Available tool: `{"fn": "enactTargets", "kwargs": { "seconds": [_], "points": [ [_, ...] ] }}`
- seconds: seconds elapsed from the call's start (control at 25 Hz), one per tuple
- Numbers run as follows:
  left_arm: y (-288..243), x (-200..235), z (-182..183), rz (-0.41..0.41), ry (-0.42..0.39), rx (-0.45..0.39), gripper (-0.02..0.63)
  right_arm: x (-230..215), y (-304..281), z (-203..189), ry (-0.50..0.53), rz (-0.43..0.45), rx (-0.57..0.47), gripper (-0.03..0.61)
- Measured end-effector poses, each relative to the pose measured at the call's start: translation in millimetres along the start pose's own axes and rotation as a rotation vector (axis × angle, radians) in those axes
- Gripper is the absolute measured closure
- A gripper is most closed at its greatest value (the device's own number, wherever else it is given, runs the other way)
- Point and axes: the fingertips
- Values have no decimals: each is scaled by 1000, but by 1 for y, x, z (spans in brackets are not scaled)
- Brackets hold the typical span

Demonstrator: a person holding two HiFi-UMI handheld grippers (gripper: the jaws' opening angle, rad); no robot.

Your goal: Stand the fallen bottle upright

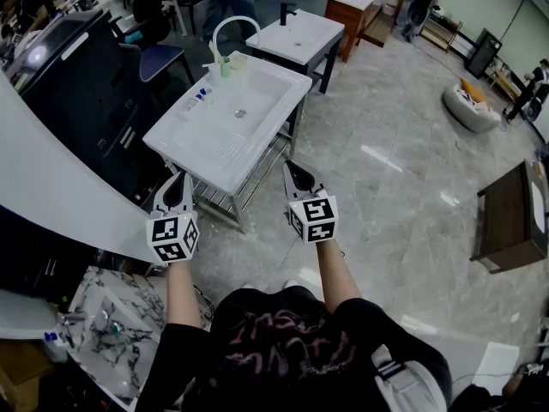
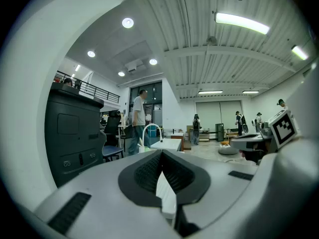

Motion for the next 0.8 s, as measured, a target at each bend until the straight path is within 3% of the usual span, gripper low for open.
{"fn": "enactTargets", "kwargs": {
  "seconds": [0.8],
  "points": [
    [1,-4,-2,-6,-8,13,598,-3,1,-8,6,2,4,565]
  ]
}}
Point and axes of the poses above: the fingertips, and each gripper's own axes: y backward along the fingers, x to its left, z out of its top, and after that the axes turned 7 degrees about y, right-handed
